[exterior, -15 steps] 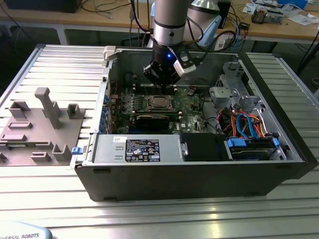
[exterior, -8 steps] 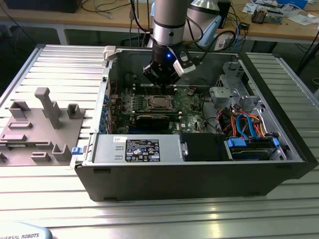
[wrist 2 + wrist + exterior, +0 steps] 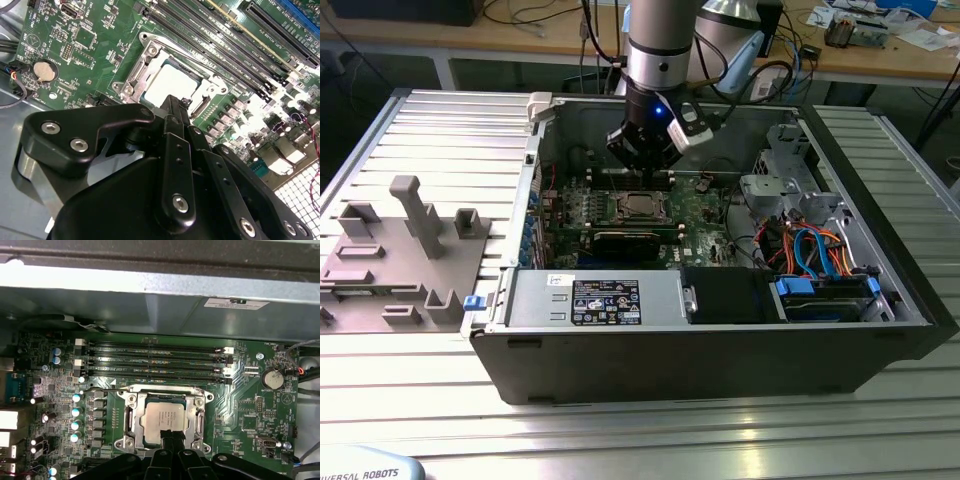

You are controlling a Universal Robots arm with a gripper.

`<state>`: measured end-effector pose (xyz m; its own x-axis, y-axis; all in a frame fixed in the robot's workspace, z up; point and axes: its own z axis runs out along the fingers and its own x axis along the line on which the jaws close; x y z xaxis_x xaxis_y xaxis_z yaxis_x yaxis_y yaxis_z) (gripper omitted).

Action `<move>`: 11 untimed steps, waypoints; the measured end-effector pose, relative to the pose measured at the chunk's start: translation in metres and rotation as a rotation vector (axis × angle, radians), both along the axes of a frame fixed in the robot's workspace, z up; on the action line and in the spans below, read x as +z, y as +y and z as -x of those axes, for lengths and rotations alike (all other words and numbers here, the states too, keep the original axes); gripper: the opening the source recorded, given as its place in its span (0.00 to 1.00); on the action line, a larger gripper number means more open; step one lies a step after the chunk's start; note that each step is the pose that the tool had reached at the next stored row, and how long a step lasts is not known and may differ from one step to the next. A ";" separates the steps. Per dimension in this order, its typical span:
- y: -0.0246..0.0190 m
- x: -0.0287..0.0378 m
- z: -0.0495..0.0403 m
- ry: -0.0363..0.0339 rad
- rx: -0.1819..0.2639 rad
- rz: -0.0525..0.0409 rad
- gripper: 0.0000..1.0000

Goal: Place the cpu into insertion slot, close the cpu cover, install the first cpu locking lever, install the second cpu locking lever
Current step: 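Install the first cpu locking lever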

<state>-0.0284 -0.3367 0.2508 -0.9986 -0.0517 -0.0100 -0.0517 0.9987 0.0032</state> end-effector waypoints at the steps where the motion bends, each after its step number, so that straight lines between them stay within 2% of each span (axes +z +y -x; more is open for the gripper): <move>1: 0.0000 0.0005 0.0000 0.0000 0.000 -0.0001 0.11; 7: 0.0000 0.0051 0.0000 -0.0001 0.000 -0.0001 0.11; 11: 0.0000 0.0054 0.0010 -0.0001 0.000 -0.0001 0.11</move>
